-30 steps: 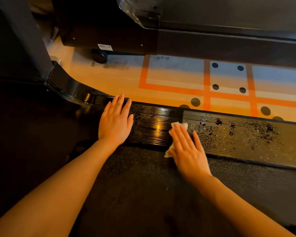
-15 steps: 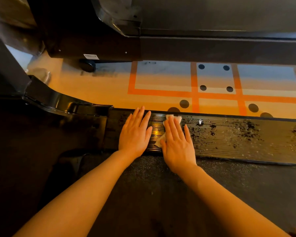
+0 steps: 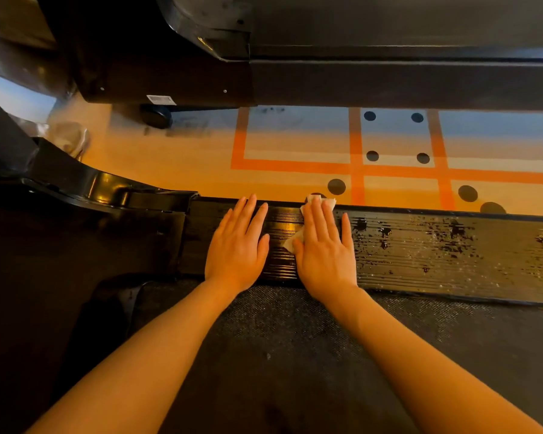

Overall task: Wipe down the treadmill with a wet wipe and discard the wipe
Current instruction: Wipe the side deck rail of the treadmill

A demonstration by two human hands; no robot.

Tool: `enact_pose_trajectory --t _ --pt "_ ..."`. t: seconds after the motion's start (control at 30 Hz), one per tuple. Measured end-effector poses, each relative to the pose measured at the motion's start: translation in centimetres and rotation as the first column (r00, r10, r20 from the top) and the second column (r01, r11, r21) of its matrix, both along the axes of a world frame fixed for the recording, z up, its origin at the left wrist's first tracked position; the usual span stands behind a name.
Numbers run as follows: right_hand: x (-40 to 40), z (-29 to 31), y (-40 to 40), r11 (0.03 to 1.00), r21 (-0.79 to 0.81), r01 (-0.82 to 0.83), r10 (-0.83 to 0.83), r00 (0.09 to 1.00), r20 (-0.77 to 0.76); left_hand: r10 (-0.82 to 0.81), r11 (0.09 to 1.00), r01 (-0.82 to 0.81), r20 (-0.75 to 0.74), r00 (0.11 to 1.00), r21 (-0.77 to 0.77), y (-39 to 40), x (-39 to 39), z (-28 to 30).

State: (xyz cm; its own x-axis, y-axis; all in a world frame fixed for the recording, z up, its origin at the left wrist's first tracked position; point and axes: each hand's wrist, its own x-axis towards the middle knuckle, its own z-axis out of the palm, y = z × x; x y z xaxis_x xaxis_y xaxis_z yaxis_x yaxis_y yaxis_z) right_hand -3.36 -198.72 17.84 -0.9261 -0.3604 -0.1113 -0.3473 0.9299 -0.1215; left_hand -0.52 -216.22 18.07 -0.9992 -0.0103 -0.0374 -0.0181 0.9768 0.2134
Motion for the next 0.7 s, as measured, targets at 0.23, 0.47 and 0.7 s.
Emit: enact_pose_trajectory --t 0.23,0.47,0.7 --pt "6.3 -0.5 2.3 0.999 -0.05 -0.007 0.005 0.999 -0.041 -0.012 1.0 0.012 -0.016 1.0 -0.012 0.0 0.2 -0.1" --pt "4.4 -0.6 1.2 0.974 0.055 -0.218 0.221 0.974 -0.046 -0.004 1.0 0.004 0.0 1.0 -0.002 -0.1 0.1 -0.1" --pt "5.0 -0.4 1.2 0.954 0.141 -0.265 0.274 0.961 -0.049 -0.002 1.0 0.002 -0.001 1.0 0.005 0.0 0.1 0.0"
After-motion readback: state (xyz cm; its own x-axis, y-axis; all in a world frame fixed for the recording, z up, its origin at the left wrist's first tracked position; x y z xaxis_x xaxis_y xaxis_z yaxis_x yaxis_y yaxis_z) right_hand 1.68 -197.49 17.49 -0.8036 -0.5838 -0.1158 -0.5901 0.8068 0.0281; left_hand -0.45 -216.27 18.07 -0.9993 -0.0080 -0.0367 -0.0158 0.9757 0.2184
